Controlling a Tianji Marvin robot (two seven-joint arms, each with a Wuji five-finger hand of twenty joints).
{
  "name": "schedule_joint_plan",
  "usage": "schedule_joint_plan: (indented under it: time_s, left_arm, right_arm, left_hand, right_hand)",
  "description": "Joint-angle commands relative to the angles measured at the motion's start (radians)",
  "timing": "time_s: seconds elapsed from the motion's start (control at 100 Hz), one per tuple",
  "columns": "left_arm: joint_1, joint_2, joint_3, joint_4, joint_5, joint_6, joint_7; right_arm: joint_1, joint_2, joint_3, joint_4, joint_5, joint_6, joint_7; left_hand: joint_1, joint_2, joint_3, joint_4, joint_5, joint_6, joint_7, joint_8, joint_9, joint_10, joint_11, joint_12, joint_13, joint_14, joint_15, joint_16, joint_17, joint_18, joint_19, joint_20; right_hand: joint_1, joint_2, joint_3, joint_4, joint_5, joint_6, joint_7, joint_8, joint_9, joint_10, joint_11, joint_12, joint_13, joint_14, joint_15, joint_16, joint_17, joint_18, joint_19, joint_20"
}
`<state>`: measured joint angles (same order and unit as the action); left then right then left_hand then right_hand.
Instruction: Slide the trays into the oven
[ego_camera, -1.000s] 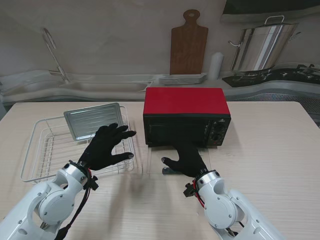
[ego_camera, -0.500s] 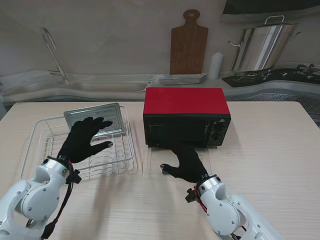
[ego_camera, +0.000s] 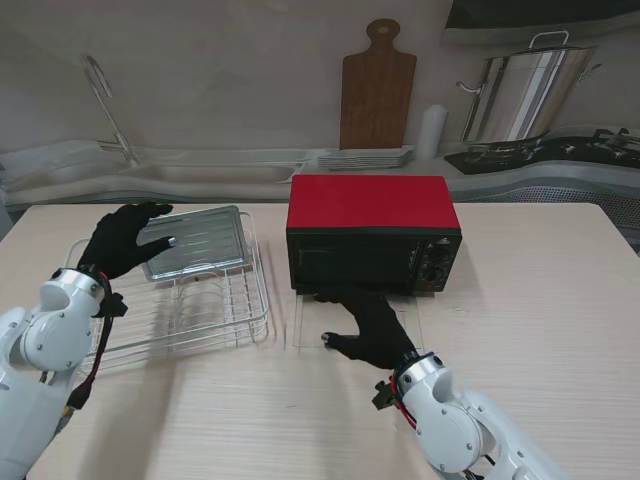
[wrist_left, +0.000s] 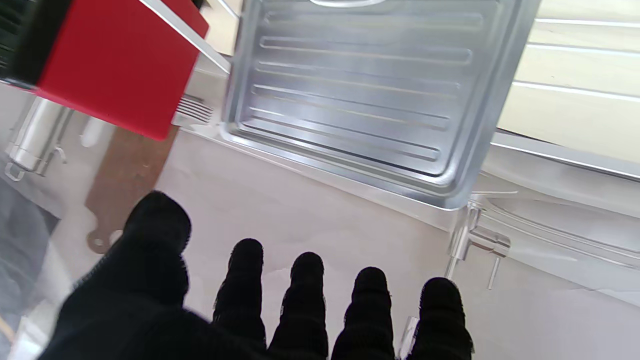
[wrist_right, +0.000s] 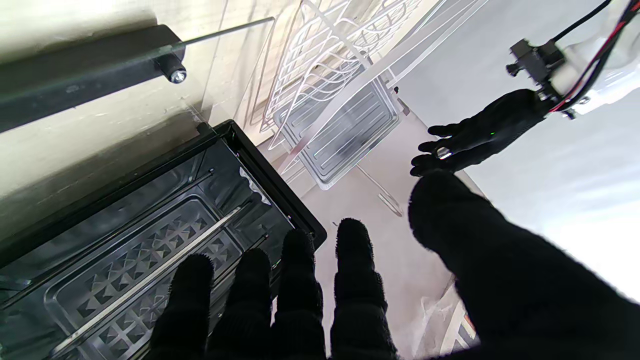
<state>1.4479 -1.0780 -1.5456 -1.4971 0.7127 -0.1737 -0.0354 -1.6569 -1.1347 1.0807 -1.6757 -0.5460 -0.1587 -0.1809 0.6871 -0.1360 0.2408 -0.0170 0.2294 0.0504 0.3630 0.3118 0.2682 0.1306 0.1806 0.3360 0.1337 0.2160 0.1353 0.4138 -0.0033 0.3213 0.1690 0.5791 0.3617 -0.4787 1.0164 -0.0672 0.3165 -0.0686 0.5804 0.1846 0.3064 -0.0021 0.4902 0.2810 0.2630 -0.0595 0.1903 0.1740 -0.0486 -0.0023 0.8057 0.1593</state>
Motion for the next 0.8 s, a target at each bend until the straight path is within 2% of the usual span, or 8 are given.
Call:
schedule_joint_plan:
  time_s: [0.0, 0.25, 0.36, 0.51, 0.69, 0.79]
  left_arm:
    - [-0.049, 0.001, 0.012, 0.027, 0.005, 0.031, -0.006]
    - [-0.230, -0.011, 0.107, 0.215, -0.049, 0.158, 0.017]
    - [-0.291, -0.012, 0.141, 0.282, -0.088, 0.179, -0.010]
    - [-0.367, -0.012, 0.194, 0.386, -0.096, 0.191, -0.017]
    - [-0.438, -0.015, 0.249, 0.505, -0.138, 0.193, -0.037]
    - [-0.462, -0.021, 0.275, 0.558, -0.165, 0.184, -0.034]
  right_arm:
    - [-0.010, -0.001, -0.002, -0.010, -0.002, -0.003, 0.021]
    - [-0.021, 0.003, 0.008, -0.029, -0.006, -0.003, 0.037]
    - [-0.024, 0.004, 0.013, -0.034, -0.007, -0.005, 0.040]
    - [-0.027, 0.005, 0.018, -0.037, -0.004, -0.005, 0.046]
    - [-0.034, 0.006, 0.023, -0.046, -0.002, -0.005, 0.050]
    - [-0.036, 0.006, 0.024, -0.051, 0.000, -0.002, 0.052]
  left_hand:
    - [-0.010, -0.004, 0.033, 0.024, -0.046, 0.011, 0.011, 0.021, -0.021, -0.002, 0.004, 0.017, 0.001, 0.008, 0.019, 0.017, 0.002, 0.002, 0.012, 0.034]
    - [0.004, -0.013, 0.055, 0.015, -0.041, 0.024, 0.027, 0.027, -0.017, 0.009, 0.015, 0.026, 0.004, 0.025, 0.031, 0.027, 0.006, 0.007, 0.020, 0.051]
    - [0.010, -0.021, 0.062, 0.013, -0.047, 0.023, 0.029, 0.028, -0.023, 0.015, 0.016, 0.028, 0.002, 0.023, 0.031, 0.030, 0.004, 0.002, 0.020, 0.056]
    - [0.023, -0.049, 0.083, 0.014, -0.055, 0.023, 0.032, 0.030, -0.025, 0.003, 0.020, 0.030, 0.007, 0.021, 0.033, 0.033, 0.012, 0.000, 0.025, 0.064]
    - [0.055, -0.144, 0.267, -0.012, -0.080, -0.038, 0.018, 0.018, -0.026, -0.035, 0.044, 0.039, 0.042, -0.007, 0.052, 0.038, 0.044, -0.021, 0.086, 0.096]
    - [0.095, -0.174, 0.330, -0.025, -0.074, -0.068, 0.124, 0.074, 0.047, -0.049, 0.090, 0.054, 0.101, -0.004, 0.091, 0.054, 0.047, -0.021, 0.216, 0.107]
  right_hand:
    - [-0.034, 0.016, -0.032, 0.027, -0.027, -0.014, -0.002, -0.011, -0.012, -0.029, -0.007, -0.014, -0.052, -0.044, -0.019, -0.012, -0.011, -0.042, -0.028, -0.014]
    - [-0.030, 0.017, -0.030, 0.028, -0.025, -0.008, -0.001, -0.013, -0.008, -0.028, -0.004, -0.012, -0.049, -0.044, -0.018, -0.012, -0.006, -0.045, -0.024, -0.015]
    - [-0.029, 0.017, -0.029, 0.029, -0.023, -0.004, -0.001, -0.013, -0.005, -0.026, -0.003, -0.012, -0.047, -0.043, -0.017, -0.012, -0.005, -0.045, -0.022, -0.014]
    - [-0.027, 0.017, -0.027, 0.029, -0.022, 0.000, -0.001, -0.014, -0.004, -0.025, -0.003, -0.012, -0.046, -0.043, -0.017, -0.012, -0.004, -0.046, -0.019, -0.014]
    - [-0.025, 0.015, -0.025, 0.030, -0.019, 0.002, -0.001, -0.014, 0.001, -0.023, -0.001, -0.011, -0.042, -0.040, -0.016, -0.011, -0.002, -0.047, -0.015, -0.012]
    - [-0.025, 0.015, -0.024, 0.030, -0.017, 0.003, 0.000, -0.014, 0.002, -0.022, 0.001, -0.010, -0.043, -0.039, -0.017, -0.011, -0.002, -0.047, -0.014, -0.012]
